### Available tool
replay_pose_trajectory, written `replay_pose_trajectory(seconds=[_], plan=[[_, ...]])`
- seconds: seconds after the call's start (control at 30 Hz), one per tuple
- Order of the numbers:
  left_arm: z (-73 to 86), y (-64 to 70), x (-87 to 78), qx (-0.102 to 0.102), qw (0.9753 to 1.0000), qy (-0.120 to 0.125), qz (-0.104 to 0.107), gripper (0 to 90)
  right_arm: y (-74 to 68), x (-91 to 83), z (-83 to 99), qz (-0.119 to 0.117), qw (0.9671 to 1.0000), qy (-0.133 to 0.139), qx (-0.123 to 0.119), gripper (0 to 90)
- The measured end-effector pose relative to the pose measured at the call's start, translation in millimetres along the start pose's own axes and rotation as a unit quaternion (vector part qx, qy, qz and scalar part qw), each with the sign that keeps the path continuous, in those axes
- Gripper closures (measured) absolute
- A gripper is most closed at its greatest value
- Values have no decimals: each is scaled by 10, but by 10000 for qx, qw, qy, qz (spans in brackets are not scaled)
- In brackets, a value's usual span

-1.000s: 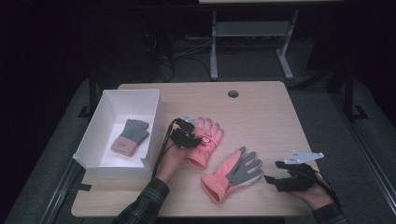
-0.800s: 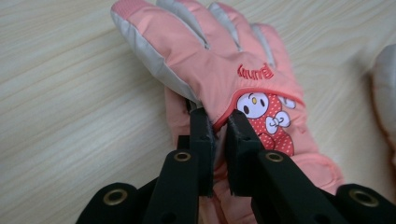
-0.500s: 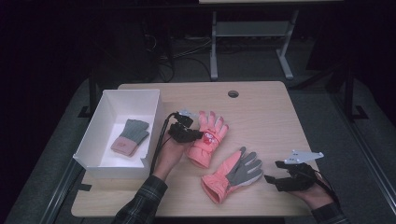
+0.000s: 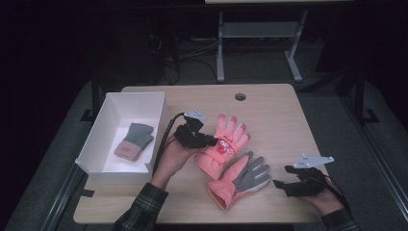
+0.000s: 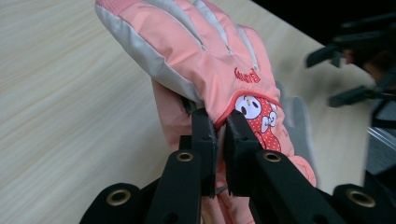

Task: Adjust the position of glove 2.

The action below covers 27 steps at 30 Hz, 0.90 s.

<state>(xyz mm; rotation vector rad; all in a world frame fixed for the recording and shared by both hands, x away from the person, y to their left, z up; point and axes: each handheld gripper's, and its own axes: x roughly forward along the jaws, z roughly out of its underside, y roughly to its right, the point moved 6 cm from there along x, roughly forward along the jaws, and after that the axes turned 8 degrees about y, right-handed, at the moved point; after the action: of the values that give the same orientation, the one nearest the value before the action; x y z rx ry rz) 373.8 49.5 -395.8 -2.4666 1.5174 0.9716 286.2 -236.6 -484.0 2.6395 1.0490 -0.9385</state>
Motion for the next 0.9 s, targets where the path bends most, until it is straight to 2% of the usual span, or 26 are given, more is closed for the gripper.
replay_pose_trajectory(seconds=[0.1,0.13,0.23,0.27,0.37,0.4,0.63,0.73,0.87,0.9], plan=[[-20,144,5,49,9997,-90,209,839,12,0,3,6,10000,11,12,271],[-20,144,5,49,9997,-90,209,839,12,-2,3,7,10000,2,34,271],[-27,268,27,180,9989,-210,384,839,22,-3,6,27,10000,-3,23,271],[-37,332,41,300,9981,-254,465,839,24,-6,6,37,10000,-7,53,271],[-43,380,55,375,9976,-263,521,839,36,-5,8,40,10000,-4,0,271],[-39,435,83,424,9966,-316,634,839,36,-2,9,46,10000,0,16,271],[9,515,185,585,9940,-526,757,839,44,-8,9,59,10000,-3,20,270],[54,540,258,730,9918,-660,817,839,43,-9,10,63,10000,-3,55,270],[109,554,342,792,9901,-796,843,838,43,-8,9,62,10000,1,45,270],[140,558,392,811,9899,-854,794,838,43,-9,10,69,10000,-13,41,270]])
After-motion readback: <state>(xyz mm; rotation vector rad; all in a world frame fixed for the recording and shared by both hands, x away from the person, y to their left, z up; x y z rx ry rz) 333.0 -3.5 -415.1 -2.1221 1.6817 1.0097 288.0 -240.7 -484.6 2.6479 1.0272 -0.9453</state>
